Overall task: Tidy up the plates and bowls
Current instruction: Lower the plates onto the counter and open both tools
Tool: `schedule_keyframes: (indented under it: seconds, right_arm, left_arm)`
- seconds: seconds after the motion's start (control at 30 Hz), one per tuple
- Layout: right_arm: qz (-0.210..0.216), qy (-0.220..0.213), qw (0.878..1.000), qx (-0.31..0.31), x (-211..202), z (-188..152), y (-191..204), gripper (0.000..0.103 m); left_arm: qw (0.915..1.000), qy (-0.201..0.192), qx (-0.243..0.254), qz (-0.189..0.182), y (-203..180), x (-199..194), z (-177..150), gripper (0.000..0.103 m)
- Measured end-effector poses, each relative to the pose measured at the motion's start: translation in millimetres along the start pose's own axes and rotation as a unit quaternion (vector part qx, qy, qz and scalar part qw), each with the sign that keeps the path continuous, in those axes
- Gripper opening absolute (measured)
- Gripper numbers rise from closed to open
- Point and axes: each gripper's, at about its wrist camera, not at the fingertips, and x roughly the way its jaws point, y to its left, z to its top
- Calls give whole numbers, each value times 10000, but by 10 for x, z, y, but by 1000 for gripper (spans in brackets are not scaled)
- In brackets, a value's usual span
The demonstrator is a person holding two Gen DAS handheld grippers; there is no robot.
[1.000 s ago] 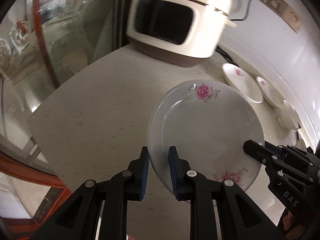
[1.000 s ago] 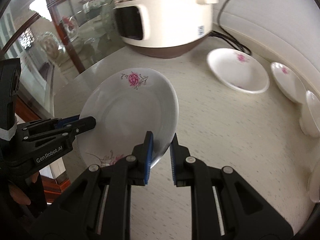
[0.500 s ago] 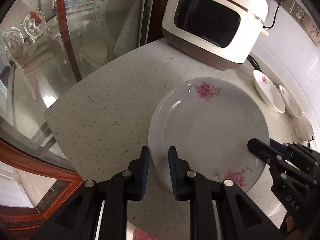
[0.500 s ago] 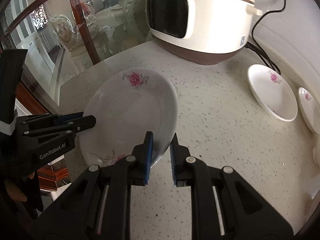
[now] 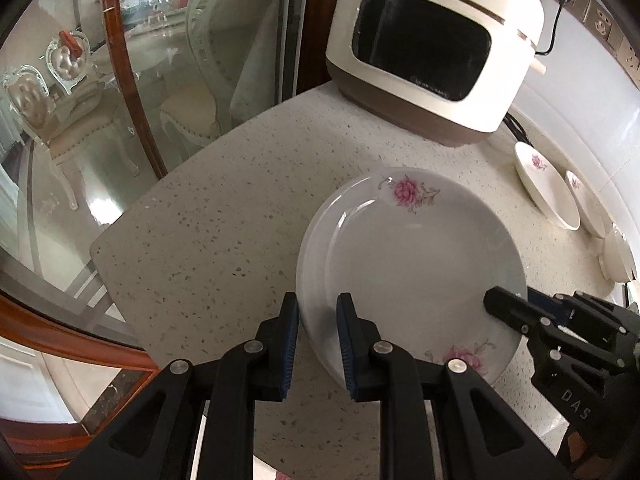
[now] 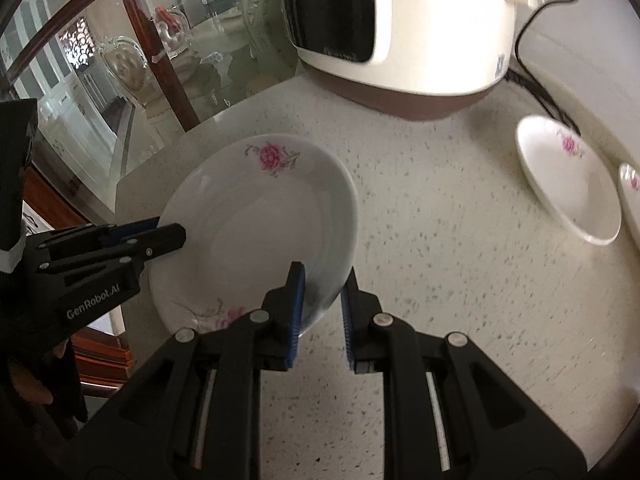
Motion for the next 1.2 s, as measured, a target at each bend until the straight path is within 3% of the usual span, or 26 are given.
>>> schedule_keyframes:
  seconds: [0.17, 0.23, 0.3, 0.4, 0.5, 0.57, 0.63, 0.73, 0.97, 1.2]
  right_arm:
    - [174, 175, 9996, 127, 33, -85, -19, 25]
    - [184, 185, 9995, 166, 21, -96, -26, 34]
    - [73, 72, 9998, 148, -42, -89, -36, 54]
    - [53, -147, 9995, 288, -159, -104, -89, 61]
    - [8, -241, 9989, 393, -251, -139, -134, 63]
    - [-46, -252, 9988, 426, -286, -182, -156, 63]
    - [-94, -231, 9985, 491, -320, -246, -188, 63]
    - [-294, -218, 9980, 523, -358, -309, -255, 63]
    - [-1260, -375, 9904, 433, -611, -394, -378, 72]
    - [-1850, -332, 9800, 656, -762, -560, -640, 73]
  left_arm:
    - [10000, -26, 17, 71, -26, -17, -14, 21]
    - [9998, -79, 17, 163, -31, -33, -19, 22]
    - [9995, -150, -49, 263, -20, -70, -27, 22]
    - [9989, -225, -135, 392, 4, -121, -22, 24]
    - [9980, -391, -126, 479, -27, -203, -30, 29]
    - [9976, -523, -41, 460, -83, -266, -31, 38]
    - [9972, -658, 29, 361, -161, -327, -40, 57]
    - [9964, -789, 203, 236, -300, -378, -55, 72]
    - [9947, -809, 638, 30, -620, -402, -78, 77]
    - [9915, -776, 1002, -286, -981, -357, -32, 79]
